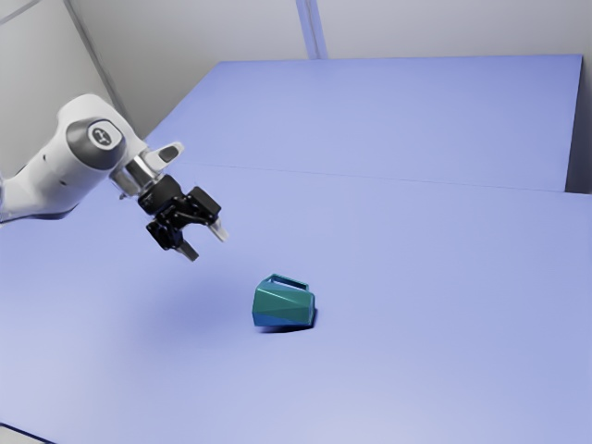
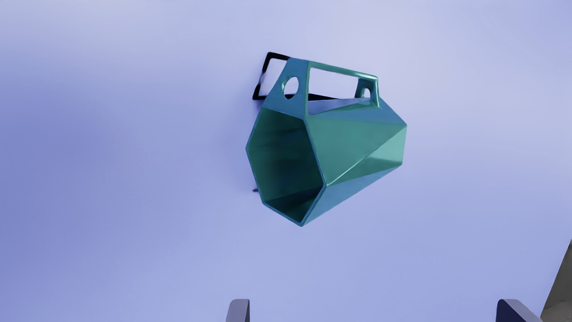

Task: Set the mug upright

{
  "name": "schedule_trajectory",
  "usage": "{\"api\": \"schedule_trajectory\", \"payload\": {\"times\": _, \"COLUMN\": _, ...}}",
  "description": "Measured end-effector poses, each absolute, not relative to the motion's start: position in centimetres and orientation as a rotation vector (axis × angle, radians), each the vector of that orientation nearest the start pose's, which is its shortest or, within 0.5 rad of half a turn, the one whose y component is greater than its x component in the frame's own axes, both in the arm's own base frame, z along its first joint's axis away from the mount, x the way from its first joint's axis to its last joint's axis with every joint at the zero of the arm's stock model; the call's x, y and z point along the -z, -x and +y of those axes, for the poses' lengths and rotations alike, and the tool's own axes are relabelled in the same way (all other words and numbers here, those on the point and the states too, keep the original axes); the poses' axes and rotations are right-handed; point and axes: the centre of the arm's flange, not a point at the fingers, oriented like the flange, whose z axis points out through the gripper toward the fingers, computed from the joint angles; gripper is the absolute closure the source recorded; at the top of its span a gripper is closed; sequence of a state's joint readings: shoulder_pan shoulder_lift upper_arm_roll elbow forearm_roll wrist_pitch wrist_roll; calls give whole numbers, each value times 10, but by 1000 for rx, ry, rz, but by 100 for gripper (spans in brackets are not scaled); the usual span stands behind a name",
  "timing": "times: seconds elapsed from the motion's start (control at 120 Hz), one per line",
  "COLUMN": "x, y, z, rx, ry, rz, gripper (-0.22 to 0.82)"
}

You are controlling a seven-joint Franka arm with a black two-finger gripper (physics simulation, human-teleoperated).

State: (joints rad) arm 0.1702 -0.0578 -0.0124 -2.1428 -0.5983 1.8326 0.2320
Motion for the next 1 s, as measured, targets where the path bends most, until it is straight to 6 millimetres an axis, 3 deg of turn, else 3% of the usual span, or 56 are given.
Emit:
{"api": "schedule_trajectory", "payload": {"times": 0.283, "x": -336, "y": -500, "z": 18, "rx": 114, "ry": -2354, "rz": 295, "gripper": 0}}
{"api": "schedule_trajectory", "payload": {"times": 0.367, "x": -319, "y": -499, "z": 19, "rx": 91, "ry": -2317, "rz": 294, "gripper": 0}}
{"api": "schedule_trajectory", "payload": {"times": 0.517, "x": -302, "y": -495, "z": 25, "rx": 50, "ry": -2274, "rz": 283, "gripper": 0}}
{"api": "schedule_trajectory", "payload": {"times": 1.0, "x": -269, "y": -498, "z": -1, "rx": -28, "ry": -2132, "rz": 158, "gripper": 0}}
